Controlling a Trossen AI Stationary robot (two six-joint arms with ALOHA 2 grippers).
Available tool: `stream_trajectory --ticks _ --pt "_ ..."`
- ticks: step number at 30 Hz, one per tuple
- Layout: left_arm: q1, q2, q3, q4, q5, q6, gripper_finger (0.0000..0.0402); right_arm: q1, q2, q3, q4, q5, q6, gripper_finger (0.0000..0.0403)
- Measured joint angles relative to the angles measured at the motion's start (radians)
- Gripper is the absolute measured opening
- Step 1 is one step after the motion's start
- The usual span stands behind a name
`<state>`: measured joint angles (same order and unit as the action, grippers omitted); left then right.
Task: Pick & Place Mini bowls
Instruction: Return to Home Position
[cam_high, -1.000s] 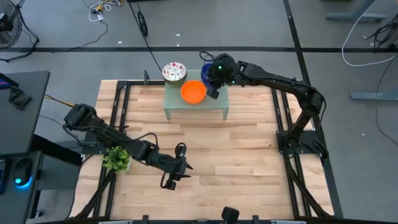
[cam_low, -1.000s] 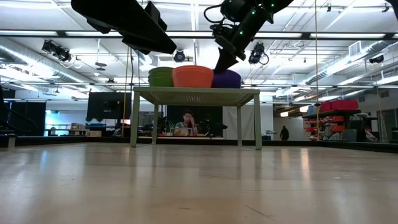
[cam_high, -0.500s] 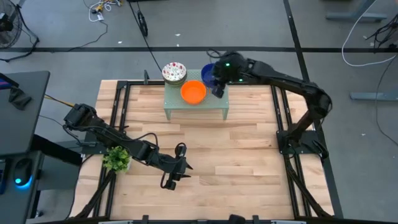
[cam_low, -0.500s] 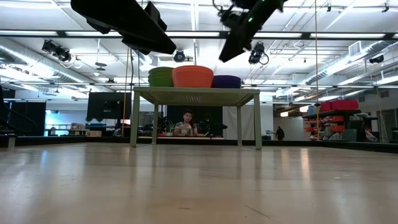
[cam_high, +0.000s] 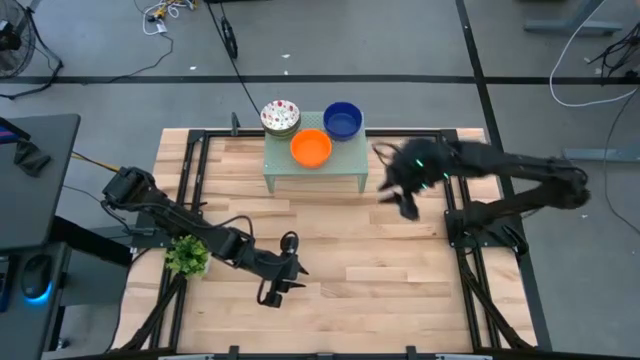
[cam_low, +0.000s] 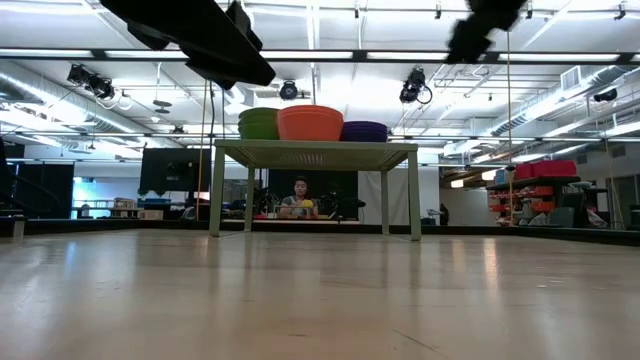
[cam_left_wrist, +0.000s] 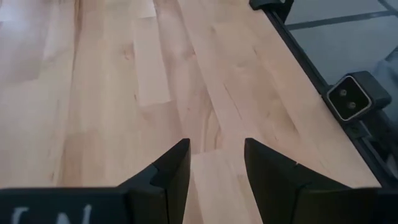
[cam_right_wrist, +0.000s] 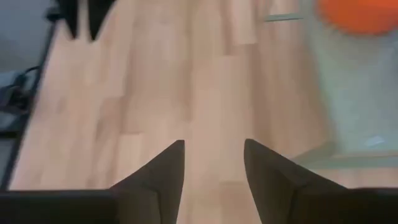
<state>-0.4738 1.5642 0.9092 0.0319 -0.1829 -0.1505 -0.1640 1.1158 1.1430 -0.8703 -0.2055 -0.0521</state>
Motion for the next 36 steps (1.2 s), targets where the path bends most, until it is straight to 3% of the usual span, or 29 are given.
stream_trajectory --ticks 7,12,19,28,31,36 --pt "0.001 0.0 0.0 0.0 -0.003 0.003 0.0156 0.116 -0.422 -0.497 0.359 0.002 0.196 0.0146" --pt "0.006 0.0 0.0 0.001 -0.039 0.004 0.0156 0.142 -0.656 -0.802 0.748 0.003 0.362 0.013" --pt "0.006 0.0 0.0 0.003 -0.086 0.005 0.0156 0.221 -0.759 -1.12 1.36 0.012 0.459 0.011" --pt "0.006 0.0 0.0 0.008 -0.194 0.003 0.0149 0.236 -0.759 -1.121 1.286 0.014 0.25 0.0088" --pt "0.01 0.0 0.0 0.009 -0.249 0.039 0.0131 0.236 -0.759 -1.121 1.265 0.014 0.202 0.0084" --pt "0.027 -0.006 0.0 0.002 -0.25 0.058 0.0093 0.22 -0.817 -1.121 1.229 0.052 0.168 0.0056"
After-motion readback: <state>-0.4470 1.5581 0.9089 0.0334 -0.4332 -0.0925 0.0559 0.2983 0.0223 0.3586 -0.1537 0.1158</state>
